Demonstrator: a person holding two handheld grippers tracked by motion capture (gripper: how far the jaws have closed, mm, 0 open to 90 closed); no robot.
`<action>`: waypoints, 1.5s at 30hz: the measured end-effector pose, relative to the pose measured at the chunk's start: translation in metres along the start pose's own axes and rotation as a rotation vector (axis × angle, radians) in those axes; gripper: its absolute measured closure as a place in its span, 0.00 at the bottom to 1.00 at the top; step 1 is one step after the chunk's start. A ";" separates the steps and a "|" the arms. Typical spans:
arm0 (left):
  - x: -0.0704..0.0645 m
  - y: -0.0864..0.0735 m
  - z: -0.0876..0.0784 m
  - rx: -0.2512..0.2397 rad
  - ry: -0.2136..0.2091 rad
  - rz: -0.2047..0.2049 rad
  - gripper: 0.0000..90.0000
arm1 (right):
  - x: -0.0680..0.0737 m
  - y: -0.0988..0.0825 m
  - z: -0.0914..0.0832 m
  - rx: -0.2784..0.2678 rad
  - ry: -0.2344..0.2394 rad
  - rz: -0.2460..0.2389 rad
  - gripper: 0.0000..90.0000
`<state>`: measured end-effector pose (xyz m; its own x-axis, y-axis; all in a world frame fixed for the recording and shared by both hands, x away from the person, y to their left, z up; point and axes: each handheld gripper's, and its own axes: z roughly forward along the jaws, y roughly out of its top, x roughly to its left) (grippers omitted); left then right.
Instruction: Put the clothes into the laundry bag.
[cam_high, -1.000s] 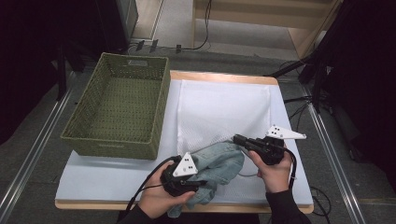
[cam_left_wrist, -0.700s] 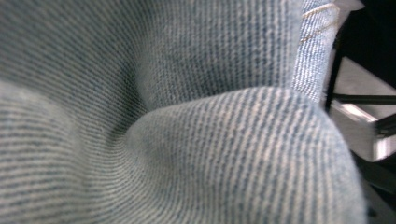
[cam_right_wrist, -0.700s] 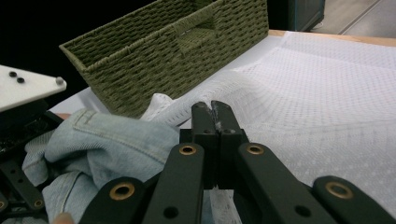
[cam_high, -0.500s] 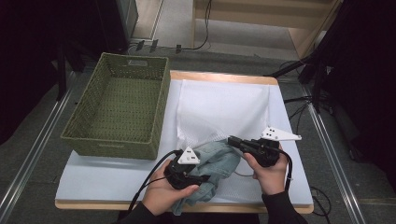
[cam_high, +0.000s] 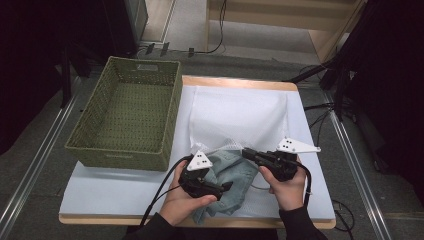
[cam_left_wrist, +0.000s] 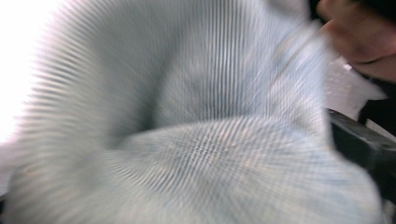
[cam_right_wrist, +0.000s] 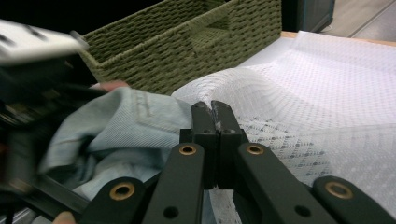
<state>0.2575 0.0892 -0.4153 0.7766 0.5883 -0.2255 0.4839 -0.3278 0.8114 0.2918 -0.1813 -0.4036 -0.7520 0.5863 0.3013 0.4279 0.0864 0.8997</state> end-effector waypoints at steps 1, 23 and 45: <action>0.001 0.001 -0.008 -0.009 -0.012 -0.004 0.10 | -0.001 0.000 -0.001 -0.001 -0.001 0.001 1.00; -0.006 0.000 -0.011 -0.114 0.124 -0.042 0.89 | 0.016 0.005 -0.001 -0.041 0.051 -0.026 1.00; -0.020 -0.034 0.026 0.242 0.034 0.020 0.06 | 0.001 -0.011 0.006 0.023 0.002 0.010 1.00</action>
<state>0.2359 0.0692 -0.4529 0.7753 0.6027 -0.1889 0.5540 -0.5054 0.6616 0.2893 -0.1766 -0.4155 -0.7487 0.5856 0.3106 0.4466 0.0995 0.8892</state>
